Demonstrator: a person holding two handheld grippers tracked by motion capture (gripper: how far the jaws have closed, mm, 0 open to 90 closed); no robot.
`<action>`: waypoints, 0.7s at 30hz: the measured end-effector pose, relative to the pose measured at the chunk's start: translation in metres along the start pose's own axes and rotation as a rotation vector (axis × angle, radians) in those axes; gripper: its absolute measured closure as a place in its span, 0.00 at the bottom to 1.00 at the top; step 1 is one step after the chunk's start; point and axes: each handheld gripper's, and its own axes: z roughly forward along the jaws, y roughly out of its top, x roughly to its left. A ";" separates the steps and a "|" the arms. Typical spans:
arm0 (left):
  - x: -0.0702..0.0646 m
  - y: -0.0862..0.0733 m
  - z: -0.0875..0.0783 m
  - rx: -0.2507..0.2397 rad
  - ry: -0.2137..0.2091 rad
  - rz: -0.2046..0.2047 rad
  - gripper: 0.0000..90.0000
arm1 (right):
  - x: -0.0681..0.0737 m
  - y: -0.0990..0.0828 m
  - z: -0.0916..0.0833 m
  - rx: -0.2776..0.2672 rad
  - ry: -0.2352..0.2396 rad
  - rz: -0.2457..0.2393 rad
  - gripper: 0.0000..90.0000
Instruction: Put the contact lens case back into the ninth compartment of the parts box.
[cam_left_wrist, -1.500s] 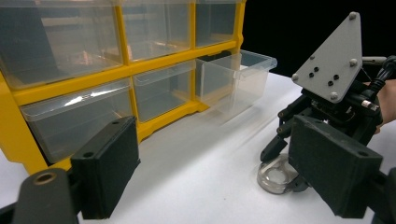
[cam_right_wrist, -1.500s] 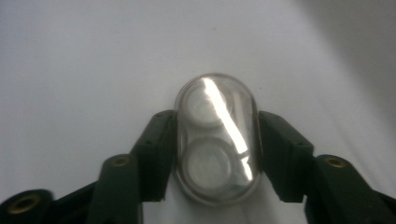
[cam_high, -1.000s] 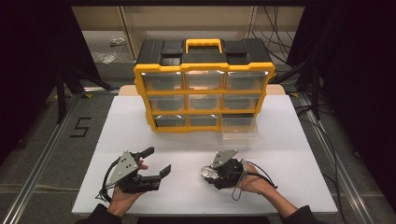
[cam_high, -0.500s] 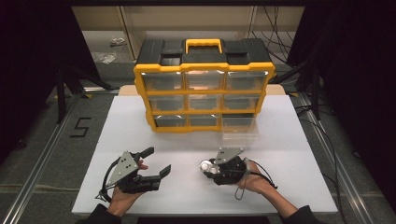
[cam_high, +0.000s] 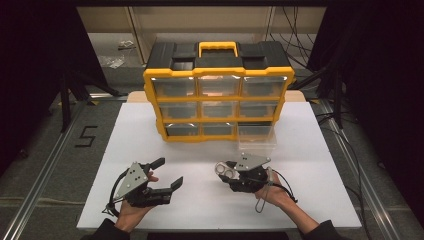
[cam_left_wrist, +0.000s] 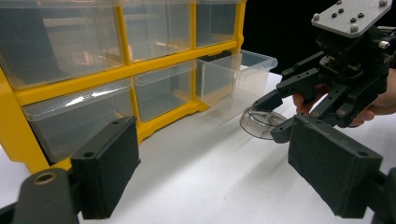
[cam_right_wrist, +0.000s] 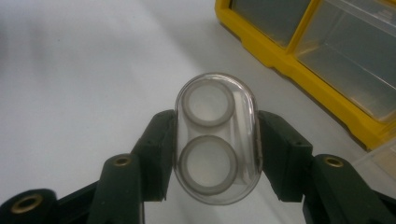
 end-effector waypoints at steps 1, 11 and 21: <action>0.000 0.000 0.000 0.000 0.000 -0.001 0.18 | 0.000 0.000 0.000 -0.002 0.000 0.003 0.55; 0.000 0.000 0.000 0.000 0.001 -0.001 0.18 | -0.002 0.002 -0.004 -0.040 -0.014 0.014 0.55; 0.000 0.000 0.000 0.000 0.001 -0.006 0.18 | -0.006 0.005 -0.012 -0.107 -0.052 0.033 0.55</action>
